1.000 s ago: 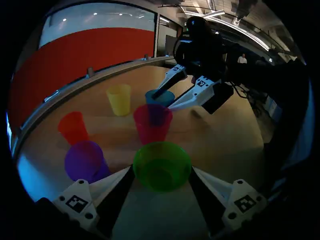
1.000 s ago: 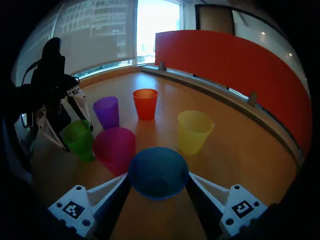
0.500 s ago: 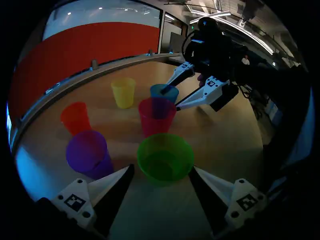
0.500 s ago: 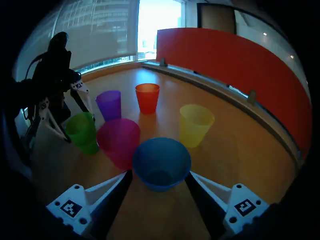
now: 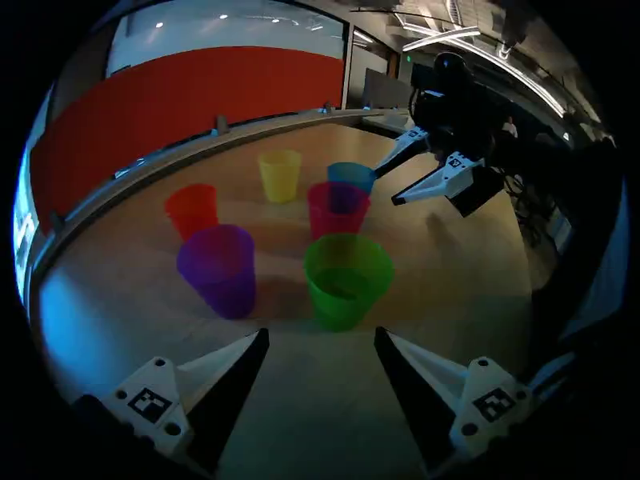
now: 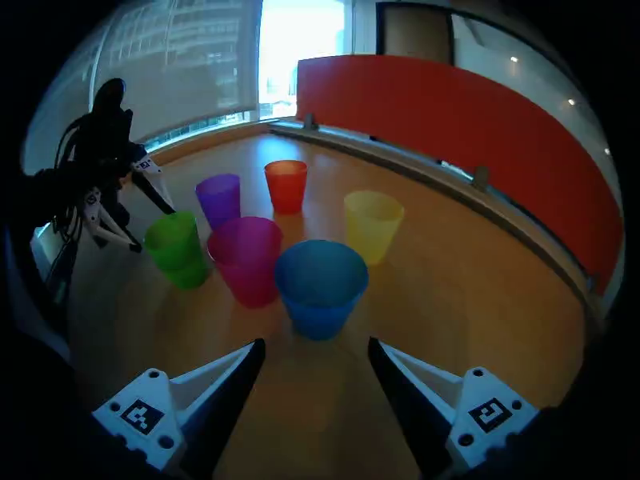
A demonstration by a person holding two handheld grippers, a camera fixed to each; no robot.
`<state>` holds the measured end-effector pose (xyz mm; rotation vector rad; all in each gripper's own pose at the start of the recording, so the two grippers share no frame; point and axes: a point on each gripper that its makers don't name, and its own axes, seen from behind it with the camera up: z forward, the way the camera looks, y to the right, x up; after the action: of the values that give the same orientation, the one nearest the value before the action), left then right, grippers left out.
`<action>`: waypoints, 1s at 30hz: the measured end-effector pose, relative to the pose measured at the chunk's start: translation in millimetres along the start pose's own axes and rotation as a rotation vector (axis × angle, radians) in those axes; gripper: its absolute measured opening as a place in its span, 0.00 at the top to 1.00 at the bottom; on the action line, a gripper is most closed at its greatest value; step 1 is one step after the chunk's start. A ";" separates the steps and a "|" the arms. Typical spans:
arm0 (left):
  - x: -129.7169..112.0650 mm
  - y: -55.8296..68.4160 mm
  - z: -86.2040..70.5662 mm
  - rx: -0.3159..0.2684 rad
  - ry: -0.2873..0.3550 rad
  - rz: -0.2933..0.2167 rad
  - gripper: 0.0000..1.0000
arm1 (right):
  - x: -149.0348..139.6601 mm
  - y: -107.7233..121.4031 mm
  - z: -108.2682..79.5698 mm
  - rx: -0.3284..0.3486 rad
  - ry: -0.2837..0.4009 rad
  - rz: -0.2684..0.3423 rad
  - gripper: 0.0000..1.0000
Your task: Pour water
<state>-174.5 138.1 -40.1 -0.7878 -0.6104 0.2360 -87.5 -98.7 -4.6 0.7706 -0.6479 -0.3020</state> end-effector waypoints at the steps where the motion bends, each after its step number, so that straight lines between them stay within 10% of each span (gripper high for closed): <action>1: -1.2 -2.2 -3.3 0.013 0.004 -0.005 0.02 | -0.1 -0.3 -2.9 -0.008 0.004 0.005 0.01; 30: 26.5 -89.4 -140.0 0.605 0.466 -0.195 0.02 | 84.7 27.8 -122.9 -0.507 0.498 0.158 0.00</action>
<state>-72.1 4.7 -40.6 -0.1788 -0.1492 0.0443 56.9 -52.8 -14.2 0.2823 -0.1420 -0.1107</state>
